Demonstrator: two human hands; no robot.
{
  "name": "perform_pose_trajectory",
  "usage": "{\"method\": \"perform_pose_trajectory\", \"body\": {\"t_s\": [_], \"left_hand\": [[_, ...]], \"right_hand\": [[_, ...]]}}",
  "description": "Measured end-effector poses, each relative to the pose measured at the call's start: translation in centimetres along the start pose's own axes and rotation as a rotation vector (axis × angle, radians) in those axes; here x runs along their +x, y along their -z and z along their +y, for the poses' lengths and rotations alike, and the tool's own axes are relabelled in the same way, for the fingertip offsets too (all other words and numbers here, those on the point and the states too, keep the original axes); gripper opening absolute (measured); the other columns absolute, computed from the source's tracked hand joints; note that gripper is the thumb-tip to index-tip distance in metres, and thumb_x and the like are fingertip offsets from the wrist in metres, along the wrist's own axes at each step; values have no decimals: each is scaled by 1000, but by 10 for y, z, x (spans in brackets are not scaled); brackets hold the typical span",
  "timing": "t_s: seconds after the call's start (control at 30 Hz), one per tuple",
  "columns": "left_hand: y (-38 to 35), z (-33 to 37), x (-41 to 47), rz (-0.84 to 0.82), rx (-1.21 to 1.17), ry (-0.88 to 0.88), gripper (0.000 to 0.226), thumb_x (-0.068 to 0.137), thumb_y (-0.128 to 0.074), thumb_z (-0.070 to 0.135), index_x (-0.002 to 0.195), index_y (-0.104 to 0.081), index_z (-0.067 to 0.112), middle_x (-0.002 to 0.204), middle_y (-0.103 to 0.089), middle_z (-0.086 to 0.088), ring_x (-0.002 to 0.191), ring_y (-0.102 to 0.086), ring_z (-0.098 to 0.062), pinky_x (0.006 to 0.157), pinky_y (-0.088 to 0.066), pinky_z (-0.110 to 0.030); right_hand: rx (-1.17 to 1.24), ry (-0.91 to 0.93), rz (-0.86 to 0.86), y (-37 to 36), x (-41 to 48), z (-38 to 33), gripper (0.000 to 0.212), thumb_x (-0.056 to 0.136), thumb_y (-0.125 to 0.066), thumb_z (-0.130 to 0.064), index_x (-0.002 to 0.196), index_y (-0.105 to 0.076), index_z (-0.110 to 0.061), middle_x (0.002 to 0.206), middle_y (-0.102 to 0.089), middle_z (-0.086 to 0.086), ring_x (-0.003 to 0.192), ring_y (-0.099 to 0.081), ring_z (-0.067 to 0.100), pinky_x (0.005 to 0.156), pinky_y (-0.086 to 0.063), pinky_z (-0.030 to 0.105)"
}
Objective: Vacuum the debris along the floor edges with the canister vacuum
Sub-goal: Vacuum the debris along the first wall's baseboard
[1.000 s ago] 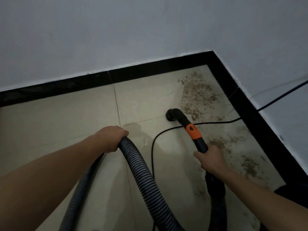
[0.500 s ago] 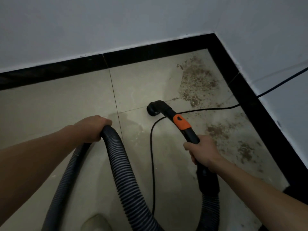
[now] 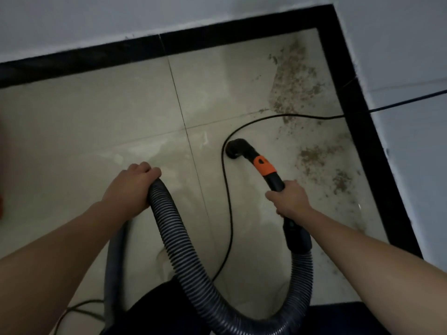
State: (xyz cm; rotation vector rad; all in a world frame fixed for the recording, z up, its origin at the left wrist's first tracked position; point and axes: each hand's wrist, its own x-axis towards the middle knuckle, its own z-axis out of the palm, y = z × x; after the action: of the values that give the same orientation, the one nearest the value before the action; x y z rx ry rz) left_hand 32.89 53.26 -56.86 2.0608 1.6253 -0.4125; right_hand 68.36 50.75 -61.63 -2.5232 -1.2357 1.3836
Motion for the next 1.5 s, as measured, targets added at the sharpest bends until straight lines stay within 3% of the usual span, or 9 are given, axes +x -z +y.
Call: {"method": "perform_pose_trajectory", "body": {"t_s": [0.2,0.33,0.53,0.6,0.8,0.97,1.17,1.33,1.5], "left_hand": [[7,18,-33,-118,-107,190,64,85,-63,9,143,-36,16,128,-41,-22,94,-56,-41,82,-49,-46],[9,43,-40,-139,-361,263,68,90,-54,2,150,-28,21,117,-54,-28,81,-53,-32,74,-44,-36],[19,88,-41,-224,-1323,686,56,92,-30,-8,133,-54,21,105,-59,-14,85,-63,-34,64,-59,-44],[18,106,-36,-148,-1471,801,41,95,-41,7,127,-55,27,112,-59,-14,98,-62,-37,81,-56,-52],[1,166,-32,-23,-1312,664,67,84,-68,13,142,-40,29,124,-52,-11,97,-64,-41,84,-55,-55],[-12,191,-43,49,-1150,657,72,83,-71,19,143,-35,36,123,-55,-9,96,-63,-32,83,-57,-49],[-1,161,-40,268,-889,623,66,88,-66,25,146,-34,23,121,-54,-4,83,-51,-14,68,-45,-23],[9,125,-42,305,-775,678,60,91,-61,29,145,-36,20,127,-57,-12,87,-47,-16,76,-38,-28],[11,111,-45,270,-821,699,60,91,-62,26,144,-36,17,128,-56,-13,89,-48,-17,79,-39,-28]], "right_hand": [[-48,-156,5,25,-39,26,25,78,-68,-25,93,-59,-8,76,-68,15,57,-65,28,57,-56,37],[-37,-242,22,44,-60,51,25,78,-68,-25,95,-60,-8,75,-68,14,57,-65,26,55,-54,34],[-142,-243,-40,43,-85,91,23,80,-67,-28,93,-58,-13,79,-66,11,68,-67,28,59,-54,33],[-116,-275,2,46,-87,104,24,80,-67,-28,94,-58,-11,80,-66,12,67,-66,28,58,-53,33],[-182,-315,4,57,-110,141,23,76,-68,-31,88,-58,-14,74,-64,8,61,-63,23,48,-43,27],[-180,-314,-139,55,-135,154,23,76,-67,-29,91,-60,-12,76,-66,10,64,-66,26,56,-54,33],[-82,-234,-25,54,-73,98,30,79,-67,-34,100,-60,-13,85,-67,10,72,-66,28,61,-55,34],[-100,-106,-98,33,-47,54,30,78,-66,-32,100,-58,-14,87,-66,9,74,-67,28,68,-59,39],[-228,-88,-207,15,-62,44,31,77,-67,-34,101,-58,-17,84,-63,4,70,-62,22,57,-47,27]]}}
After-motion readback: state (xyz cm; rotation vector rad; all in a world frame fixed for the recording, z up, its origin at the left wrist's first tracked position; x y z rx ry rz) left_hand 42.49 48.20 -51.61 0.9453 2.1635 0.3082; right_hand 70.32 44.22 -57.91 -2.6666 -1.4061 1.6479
